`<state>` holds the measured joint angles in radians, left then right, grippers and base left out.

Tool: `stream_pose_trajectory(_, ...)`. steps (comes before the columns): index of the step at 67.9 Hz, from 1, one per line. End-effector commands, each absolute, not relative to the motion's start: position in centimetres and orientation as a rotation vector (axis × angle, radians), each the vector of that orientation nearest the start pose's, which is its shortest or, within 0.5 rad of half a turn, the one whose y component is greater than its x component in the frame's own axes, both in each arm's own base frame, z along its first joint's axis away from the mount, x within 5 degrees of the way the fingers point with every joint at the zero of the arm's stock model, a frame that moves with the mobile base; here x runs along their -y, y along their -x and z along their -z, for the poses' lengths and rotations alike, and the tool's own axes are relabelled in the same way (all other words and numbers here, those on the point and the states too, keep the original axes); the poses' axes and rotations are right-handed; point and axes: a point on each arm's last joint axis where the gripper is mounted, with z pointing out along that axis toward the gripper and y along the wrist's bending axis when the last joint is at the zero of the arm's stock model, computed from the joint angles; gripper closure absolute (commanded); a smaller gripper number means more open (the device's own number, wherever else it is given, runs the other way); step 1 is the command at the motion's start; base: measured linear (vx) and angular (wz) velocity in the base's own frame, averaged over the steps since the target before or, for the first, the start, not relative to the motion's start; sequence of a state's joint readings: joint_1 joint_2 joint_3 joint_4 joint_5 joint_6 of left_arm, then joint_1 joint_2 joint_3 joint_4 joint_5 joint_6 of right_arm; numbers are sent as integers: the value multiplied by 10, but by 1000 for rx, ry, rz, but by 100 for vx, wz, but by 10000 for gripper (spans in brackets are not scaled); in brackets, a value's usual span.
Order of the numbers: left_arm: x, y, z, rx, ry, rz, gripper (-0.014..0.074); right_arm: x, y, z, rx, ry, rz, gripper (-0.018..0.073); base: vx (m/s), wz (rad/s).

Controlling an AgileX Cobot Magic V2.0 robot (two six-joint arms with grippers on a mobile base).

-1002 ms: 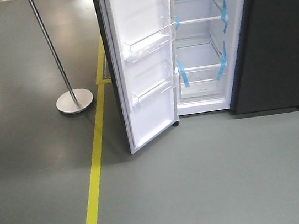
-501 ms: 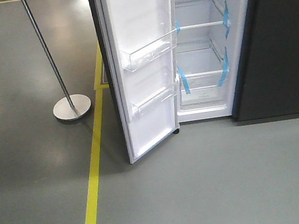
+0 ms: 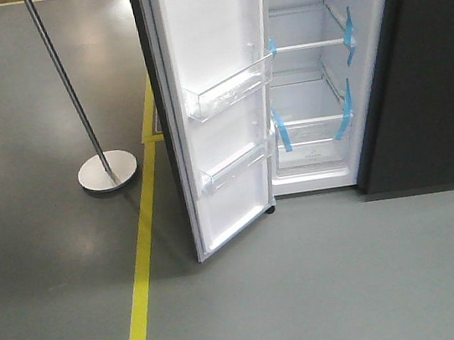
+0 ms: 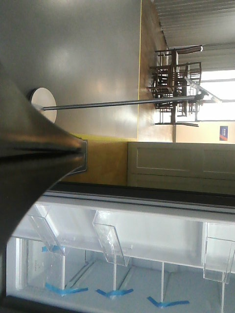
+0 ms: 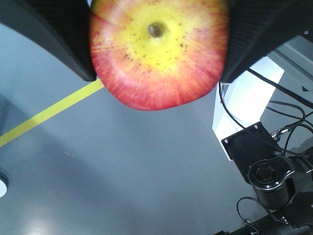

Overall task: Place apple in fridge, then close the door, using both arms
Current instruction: 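Approach the refrigerator door bins and stop in front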

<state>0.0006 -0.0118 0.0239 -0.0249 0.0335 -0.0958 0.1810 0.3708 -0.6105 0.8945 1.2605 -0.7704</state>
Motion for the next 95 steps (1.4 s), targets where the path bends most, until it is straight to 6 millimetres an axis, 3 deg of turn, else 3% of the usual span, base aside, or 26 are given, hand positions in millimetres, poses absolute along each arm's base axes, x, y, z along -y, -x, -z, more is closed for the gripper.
stream_pose_trajectory(1,0,-55,-206,-1448,91,104,603,-74,-10,-330,-1880,1002,-909,363,12,1)
stream_pose_trajectory(95,0,-55,-206,-1448,91,104,603,-74,-9,-330,-1881,1006,-911,363,13,4)
